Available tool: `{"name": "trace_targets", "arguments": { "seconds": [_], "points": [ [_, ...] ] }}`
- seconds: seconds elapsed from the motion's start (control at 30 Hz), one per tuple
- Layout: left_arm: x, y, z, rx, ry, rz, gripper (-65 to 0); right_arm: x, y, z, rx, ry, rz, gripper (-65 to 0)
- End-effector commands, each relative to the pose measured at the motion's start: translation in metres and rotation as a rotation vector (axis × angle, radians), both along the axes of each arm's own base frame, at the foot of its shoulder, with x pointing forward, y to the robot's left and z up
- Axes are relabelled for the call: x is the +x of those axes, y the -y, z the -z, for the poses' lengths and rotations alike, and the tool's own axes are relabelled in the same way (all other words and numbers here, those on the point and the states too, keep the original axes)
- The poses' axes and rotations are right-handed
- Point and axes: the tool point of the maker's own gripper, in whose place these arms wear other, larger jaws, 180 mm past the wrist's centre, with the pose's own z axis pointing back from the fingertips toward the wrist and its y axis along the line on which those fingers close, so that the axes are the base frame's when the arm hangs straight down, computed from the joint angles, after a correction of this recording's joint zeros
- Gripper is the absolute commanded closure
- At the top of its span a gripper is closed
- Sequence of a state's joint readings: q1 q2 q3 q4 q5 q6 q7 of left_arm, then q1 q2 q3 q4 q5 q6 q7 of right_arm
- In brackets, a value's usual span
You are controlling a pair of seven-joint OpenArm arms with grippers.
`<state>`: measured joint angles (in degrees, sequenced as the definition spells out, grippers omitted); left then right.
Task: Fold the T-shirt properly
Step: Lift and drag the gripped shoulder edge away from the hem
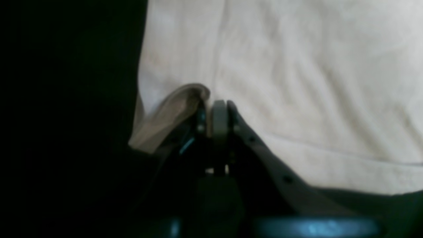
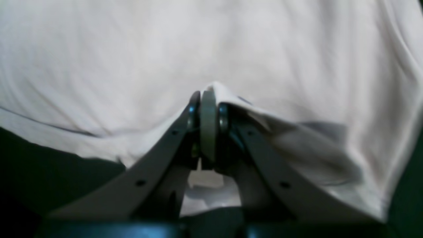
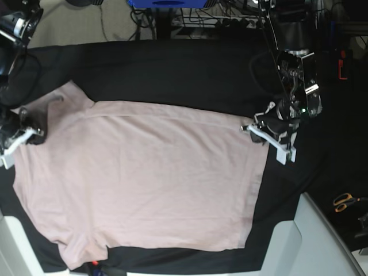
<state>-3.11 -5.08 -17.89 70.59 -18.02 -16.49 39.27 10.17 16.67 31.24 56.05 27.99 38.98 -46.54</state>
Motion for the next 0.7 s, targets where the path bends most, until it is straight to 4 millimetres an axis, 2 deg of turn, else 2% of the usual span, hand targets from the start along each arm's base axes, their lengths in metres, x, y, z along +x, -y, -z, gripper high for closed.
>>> {"name": "trace_targets", "arguments": {
  "seconds": [0.0,0.1,0.27,0.37,0.67],
  "points": [
    [0.013,-0.004,-0.014,0.004,0.051,-0.001,0.0,0.016,0.017,-0.018,-0.018,0.062,0.03,-0.5],
    [0.024,-0.004,-0.019,0.001,0.067,-0.003,0.0,0.028,0.023,-0.022,-0.001,0.091,0.062,-0.5],
    [0.03,-0.001,-0.008,-0.026,0.033,-0.013,0.0,0.041,0.029,-0.023,0.029,0.127,0.106,-0.5],
    [0.037,0.0,-0.009,-0.035,0.034,-0.015,0.0,0.044,0.032,-0.022,0.038,0.143,0.141,-0.5],
    [0.063,-0.001,-0.028,-0.028,0.082,-0.012,0.0,0.054,0.046,-0.028,0.026,0.204,0.245,-0.3]
  ]
}}
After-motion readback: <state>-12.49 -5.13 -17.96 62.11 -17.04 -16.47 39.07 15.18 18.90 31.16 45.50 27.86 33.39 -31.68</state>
